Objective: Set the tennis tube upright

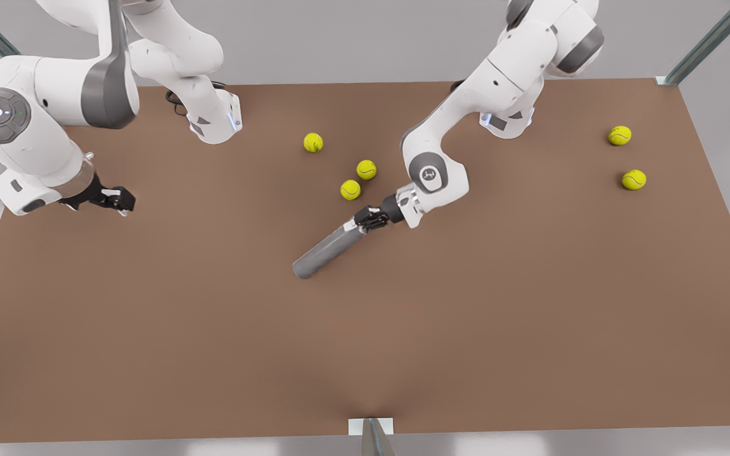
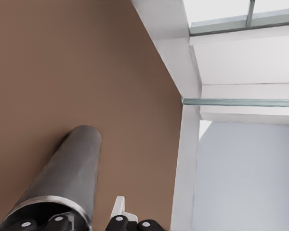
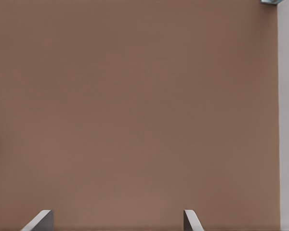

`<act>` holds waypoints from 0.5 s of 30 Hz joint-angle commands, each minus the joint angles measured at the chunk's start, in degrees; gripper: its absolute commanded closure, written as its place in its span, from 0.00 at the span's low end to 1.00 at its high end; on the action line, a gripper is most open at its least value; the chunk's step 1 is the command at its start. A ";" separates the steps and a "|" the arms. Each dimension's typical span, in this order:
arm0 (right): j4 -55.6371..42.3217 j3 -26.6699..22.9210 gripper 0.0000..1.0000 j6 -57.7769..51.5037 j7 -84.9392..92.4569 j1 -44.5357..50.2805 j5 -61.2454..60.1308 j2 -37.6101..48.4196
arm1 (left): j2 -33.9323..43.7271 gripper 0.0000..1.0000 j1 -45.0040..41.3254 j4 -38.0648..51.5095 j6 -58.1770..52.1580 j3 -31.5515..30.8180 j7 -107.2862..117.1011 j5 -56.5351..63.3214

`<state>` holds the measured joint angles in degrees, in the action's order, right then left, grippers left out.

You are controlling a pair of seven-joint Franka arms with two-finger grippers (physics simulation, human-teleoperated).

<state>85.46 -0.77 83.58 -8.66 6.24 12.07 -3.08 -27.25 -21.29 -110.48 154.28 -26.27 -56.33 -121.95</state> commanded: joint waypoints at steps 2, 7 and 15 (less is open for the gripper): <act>-0.03 -0.11 0.00 0.00 0.84 0.35 -0.02 0.00 | 0.97 0.73 1.17 0.96 7.09 -2.47 4.73 -0.13; -0.03 -0.11 0.00 0.09 0.93 -0.09 -0.02 -0.26 | 0.80 0.79 1.17 1.40 7.17 -2.47 5.09 -0.22; -0.11 -0.11 0.00 0.18 1.80 -0.70 -0.11 -0.26 | 1.76 0.79 10.04 1.32 11.48 -12.05 6.23 -0.22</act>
<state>85.38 -0.85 83.75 -8.07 5.55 12.04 -3.36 -25.55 -11.59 -109.19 163.62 -37.90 -52.97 -122.12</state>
